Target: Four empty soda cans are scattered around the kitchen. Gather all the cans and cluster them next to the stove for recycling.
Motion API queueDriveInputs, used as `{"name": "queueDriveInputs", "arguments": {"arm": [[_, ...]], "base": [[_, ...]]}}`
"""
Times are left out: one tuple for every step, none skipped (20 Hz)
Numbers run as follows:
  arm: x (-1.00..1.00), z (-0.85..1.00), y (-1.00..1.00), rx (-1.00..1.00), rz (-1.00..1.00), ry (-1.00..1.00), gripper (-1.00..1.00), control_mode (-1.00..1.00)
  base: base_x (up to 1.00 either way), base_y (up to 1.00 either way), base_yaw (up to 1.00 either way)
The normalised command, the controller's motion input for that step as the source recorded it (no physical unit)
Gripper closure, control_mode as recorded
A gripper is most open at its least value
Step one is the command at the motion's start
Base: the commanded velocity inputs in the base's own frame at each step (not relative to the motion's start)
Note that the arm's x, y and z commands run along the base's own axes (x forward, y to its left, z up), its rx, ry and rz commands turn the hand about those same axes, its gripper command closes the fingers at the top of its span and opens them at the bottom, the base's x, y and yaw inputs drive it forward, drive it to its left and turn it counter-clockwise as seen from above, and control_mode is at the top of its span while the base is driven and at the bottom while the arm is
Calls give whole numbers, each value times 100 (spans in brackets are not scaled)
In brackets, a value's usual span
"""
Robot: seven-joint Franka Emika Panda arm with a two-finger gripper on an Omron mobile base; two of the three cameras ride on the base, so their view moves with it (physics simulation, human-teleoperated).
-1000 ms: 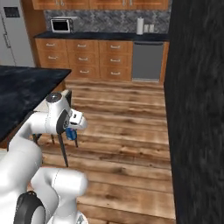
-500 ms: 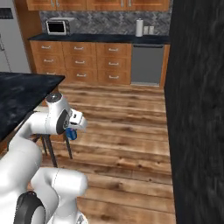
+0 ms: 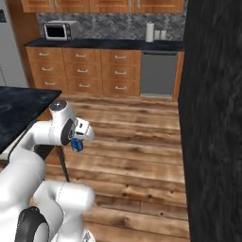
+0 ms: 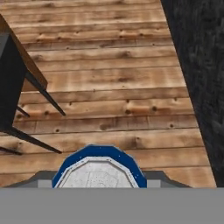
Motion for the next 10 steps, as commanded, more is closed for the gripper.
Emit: {"name": "queueDriveInputs", "arguments": {"arm": [[0, 0, 0, 0, 0, 0, 100, 100], [0, 0, 0, 0, 0, 0, 100, 100], [0, 0, 0, 0, 0, 0, 100, 100], [0, 0, 0, 0, 0, 0, 100, 100], [0, 0, 0, 0, 0, 0, 100, 100], [0, 0, 0, 0, 0, 0, 100, 100], [0, 0, 0, 0, 0, 0, 100, 100], [0, 0, 0, 0, 0, 0, 100, 100], [0, 0, 0, 0, 0, 0, 100, 100], [0, 0, 0, 0, 0, 0, 100, 100]], "base": [[68, 0, 0], [69, 0, 0], [69, 0, 0], [69, 0, 0], [69, 0, 0], [69, 0, 0], [69, 0, 0], [69, 0, 0], [69, 0, 0], [69, 0, 0]]}}
